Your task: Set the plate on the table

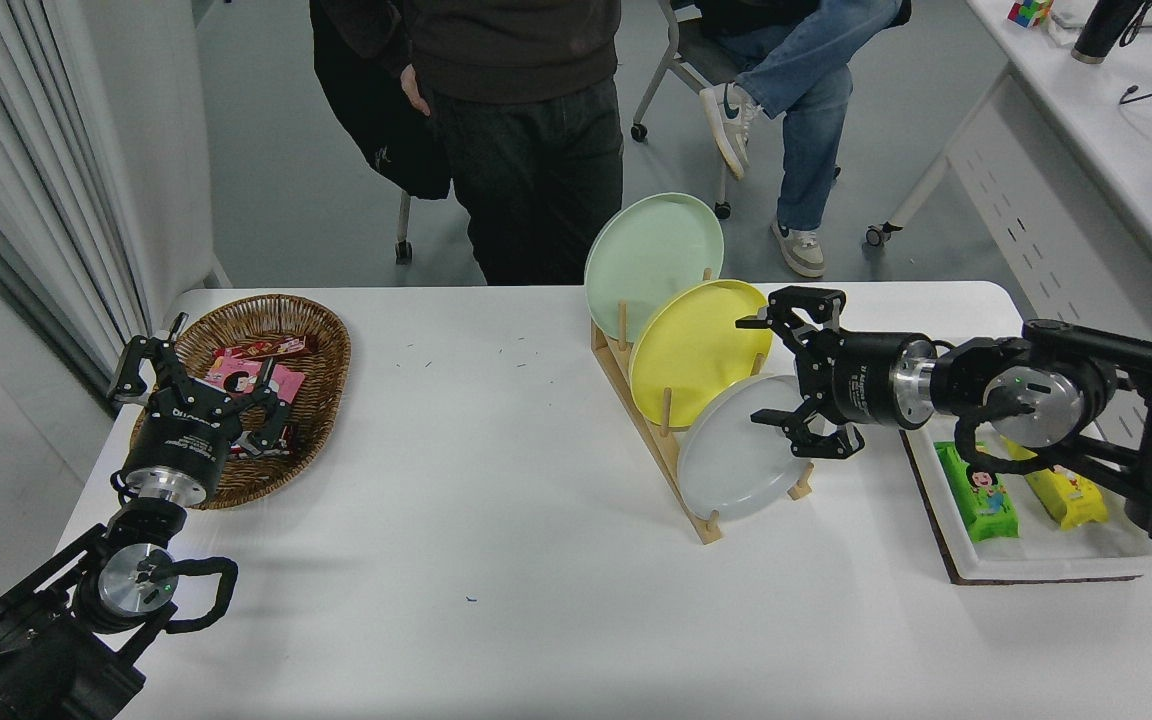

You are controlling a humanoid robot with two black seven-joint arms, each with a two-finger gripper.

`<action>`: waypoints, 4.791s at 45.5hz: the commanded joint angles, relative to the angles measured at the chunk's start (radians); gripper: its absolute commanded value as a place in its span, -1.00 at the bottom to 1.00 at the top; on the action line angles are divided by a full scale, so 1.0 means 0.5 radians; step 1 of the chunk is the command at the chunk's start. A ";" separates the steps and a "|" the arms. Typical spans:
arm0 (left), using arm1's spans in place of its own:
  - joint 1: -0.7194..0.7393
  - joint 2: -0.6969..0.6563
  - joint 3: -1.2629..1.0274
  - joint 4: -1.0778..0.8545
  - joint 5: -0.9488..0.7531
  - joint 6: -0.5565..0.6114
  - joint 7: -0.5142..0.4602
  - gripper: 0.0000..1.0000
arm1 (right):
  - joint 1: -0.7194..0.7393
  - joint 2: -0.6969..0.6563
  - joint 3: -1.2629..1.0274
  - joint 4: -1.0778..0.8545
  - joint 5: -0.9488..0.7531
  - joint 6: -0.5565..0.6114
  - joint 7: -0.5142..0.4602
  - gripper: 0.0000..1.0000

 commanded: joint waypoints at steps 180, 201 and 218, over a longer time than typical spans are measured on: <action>0.000 0.000 0.000 0.000 0.000 0.000 0.000 0.96 | 0.111 0.224 -0.004 -0.308 0.464 -0.281 -0.570 -0.34; 0.000 0.000 0.000 0.000 0.000 0.000 0.000 0.96 | 0.114 0.221 -0.001 -0.311 0.461 -0.281 -0.601 -0.52; 0.000 0.000 0.000 0.000 0.000 0.000 0.000 0.96 | 0.111 0.221 -0.001 -0.351 0.461 -0.278 -0.604 -0.60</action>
